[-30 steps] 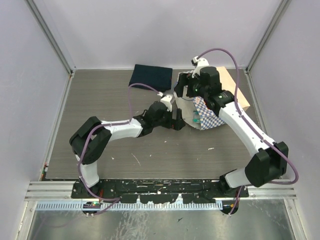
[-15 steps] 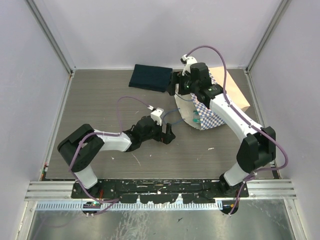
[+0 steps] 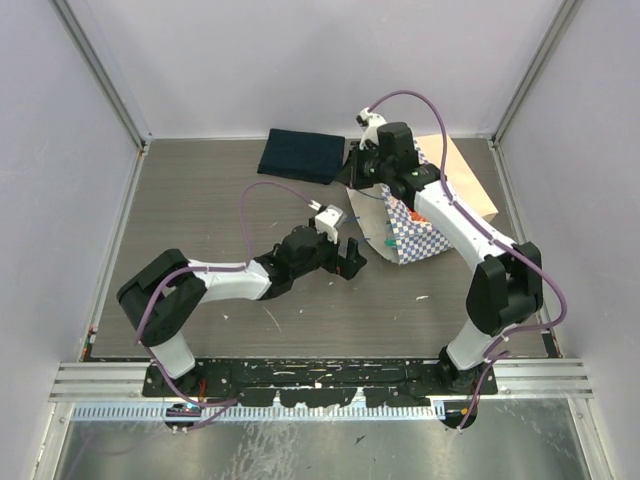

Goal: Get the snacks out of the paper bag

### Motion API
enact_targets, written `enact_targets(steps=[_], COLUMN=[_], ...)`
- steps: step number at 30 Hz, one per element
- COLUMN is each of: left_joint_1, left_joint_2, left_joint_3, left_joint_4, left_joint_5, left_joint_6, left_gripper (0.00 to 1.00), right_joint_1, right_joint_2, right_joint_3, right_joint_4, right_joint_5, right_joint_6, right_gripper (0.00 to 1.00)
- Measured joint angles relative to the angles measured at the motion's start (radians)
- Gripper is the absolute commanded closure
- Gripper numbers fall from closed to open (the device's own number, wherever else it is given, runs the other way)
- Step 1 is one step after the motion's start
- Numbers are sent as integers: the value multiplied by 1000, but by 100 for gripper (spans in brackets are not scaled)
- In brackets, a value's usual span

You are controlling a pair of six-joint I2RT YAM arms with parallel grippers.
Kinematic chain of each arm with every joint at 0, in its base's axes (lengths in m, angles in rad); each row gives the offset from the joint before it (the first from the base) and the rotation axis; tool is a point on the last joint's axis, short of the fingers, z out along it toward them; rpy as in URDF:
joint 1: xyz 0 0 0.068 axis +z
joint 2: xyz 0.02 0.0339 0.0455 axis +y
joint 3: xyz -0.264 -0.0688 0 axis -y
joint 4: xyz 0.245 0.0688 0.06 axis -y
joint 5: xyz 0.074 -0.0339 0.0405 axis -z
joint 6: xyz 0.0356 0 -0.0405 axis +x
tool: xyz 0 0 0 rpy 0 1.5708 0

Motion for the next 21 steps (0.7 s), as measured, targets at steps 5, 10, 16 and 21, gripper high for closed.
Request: enact_targets(steps=[5,10,16,21], left_joint_1=[-3,-21,-69,-124], left_joint_2=[38,152,319,449], left_joint_3=[72,192,347,451], left_joint_4=[2,-6,-11,-3], left_joint_5=[-4,-3,1,1], left_joint_6=[35,80,70,33], left_gripper=[2,2,2,2], right_joint_1=[-77,-241,-305,-365], right_joint_2=[-88,-262,-348,-346], right_joint_3=[-26,-151,-317,-365], right_joint_4=[-13,-2,29,18], right_joint_5=[-71,-121,-137,-152], right_joint_6=[0,23,69,86], right_gripper=[99,100,100,100])
